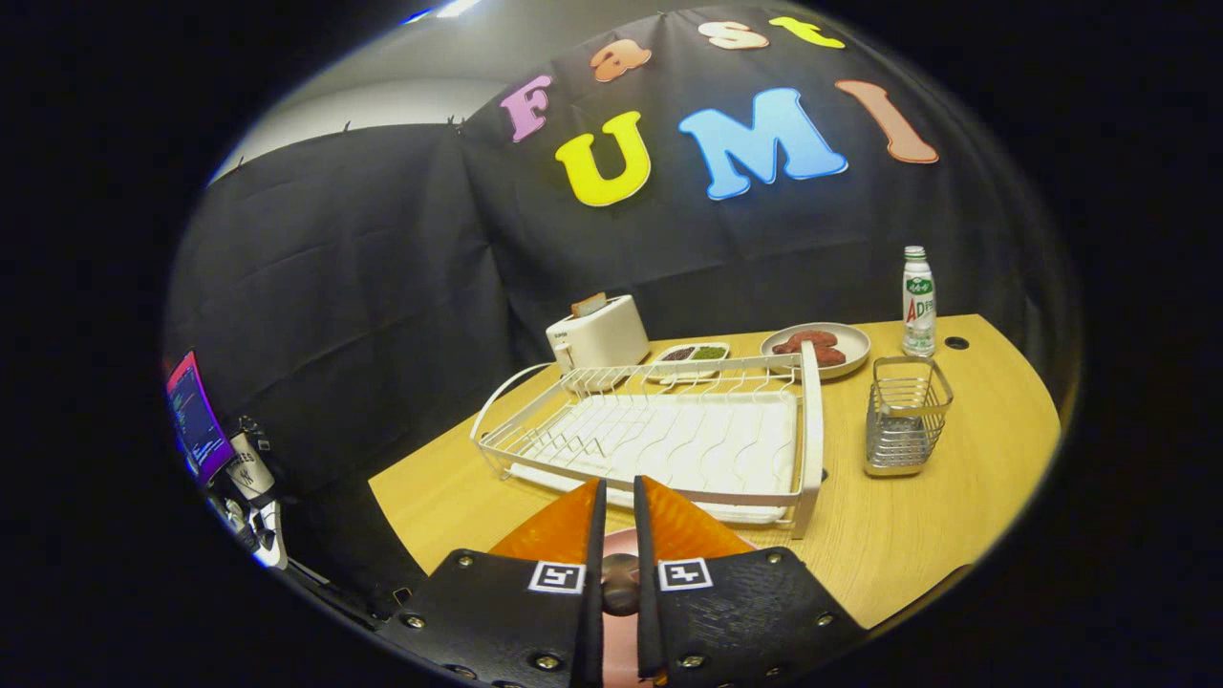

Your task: Take the plate from the dish rack, then take the spoon from the basket and place it into the plate.

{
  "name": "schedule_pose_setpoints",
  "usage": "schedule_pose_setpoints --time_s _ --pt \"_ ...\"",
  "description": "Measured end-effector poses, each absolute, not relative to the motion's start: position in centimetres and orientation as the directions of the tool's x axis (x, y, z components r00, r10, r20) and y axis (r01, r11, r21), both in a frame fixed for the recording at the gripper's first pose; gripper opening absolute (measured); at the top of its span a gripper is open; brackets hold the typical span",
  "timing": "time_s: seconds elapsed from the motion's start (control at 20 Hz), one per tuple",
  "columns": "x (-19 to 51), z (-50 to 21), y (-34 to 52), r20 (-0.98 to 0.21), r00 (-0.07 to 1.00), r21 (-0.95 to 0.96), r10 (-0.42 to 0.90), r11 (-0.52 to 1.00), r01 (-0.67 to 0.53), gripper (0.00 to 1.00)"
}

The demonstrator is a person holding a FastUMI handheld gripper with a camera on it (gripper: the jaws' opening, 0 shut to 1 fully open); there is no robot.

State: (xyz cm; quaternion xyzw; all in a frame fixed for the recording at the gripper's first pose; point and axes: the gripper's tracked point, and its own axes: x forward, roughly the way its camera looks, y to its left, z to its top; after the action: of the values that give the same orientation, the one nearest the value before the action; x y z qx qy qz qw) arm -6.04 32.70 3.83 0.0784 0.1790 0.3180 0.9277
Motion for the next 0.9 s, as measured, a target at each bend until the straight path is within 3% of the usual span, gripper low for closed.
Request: schedule_pose_setpoints --time_s 0.35,0.9 --pt "-4.9 2.3 32.7 -0.293 0.665 0.329 0.687 0.725 -0.605 0.14" --pt "-5.4 1.4 30.8 -0.338 0.69 0.265 0.64 0.768 -0.582 0.19"
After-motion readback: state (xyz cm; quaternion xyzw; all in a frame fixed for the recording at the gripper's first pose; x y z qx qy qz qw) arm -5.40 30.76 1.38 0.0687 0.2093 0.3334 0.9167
